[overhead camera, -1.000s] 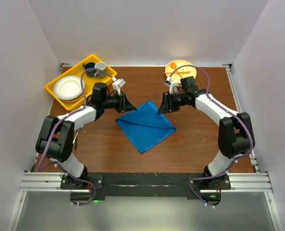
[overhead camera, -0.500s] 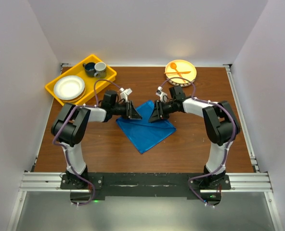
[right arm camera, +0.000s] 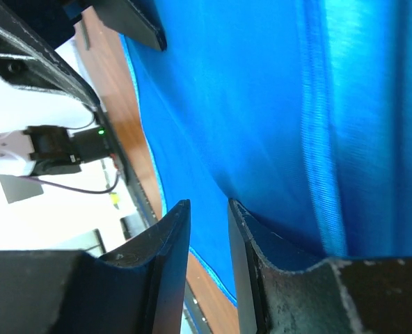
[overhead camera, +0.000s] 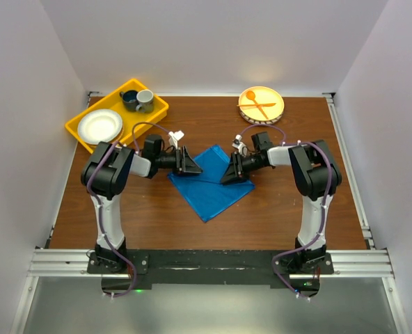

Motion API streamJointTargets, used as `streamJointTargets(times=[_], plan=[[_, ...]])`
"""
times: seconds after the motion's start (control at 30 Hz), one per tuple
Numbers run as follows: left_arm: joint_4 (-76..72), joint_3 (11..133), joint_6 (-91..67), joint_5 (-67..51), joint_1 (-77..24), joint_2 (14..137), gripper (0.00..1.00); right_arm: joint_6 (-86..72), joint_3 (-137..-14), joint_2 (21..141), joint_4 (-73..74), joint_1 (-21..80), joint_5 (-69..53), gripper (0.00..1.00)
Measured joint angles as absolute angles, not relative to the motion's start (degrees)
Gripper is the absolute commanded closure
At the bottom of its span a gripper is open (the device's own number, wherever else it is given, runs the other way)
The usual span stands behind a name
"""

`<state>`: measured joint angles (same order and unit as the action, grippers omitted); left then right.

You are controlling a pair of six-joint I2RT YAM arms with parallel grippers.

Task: Fold the napkin into a case and place the utensils inside
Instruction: Smooth out the upper triangle-folded napkin at the center of the board.

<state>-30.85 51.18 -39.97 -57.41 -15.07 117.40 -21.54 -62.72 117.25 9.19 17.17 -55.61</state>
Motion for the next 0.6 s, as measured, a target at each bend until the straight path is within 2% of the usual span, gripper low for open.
streamJointTargets(times=[0.37,0.6], plan=[[-36.4,51.4,-42.9,-64.0,-13.9,119.2,0.31,-21.7,-60.9,118.9,7.6,14.5,-60.7,0.68],[-30.4,51.4,-39.7,-63.4,-13.9,111.8,0.28,-22.0,-60.5,118.9,7.1,14.3,-61.2,0.68]])
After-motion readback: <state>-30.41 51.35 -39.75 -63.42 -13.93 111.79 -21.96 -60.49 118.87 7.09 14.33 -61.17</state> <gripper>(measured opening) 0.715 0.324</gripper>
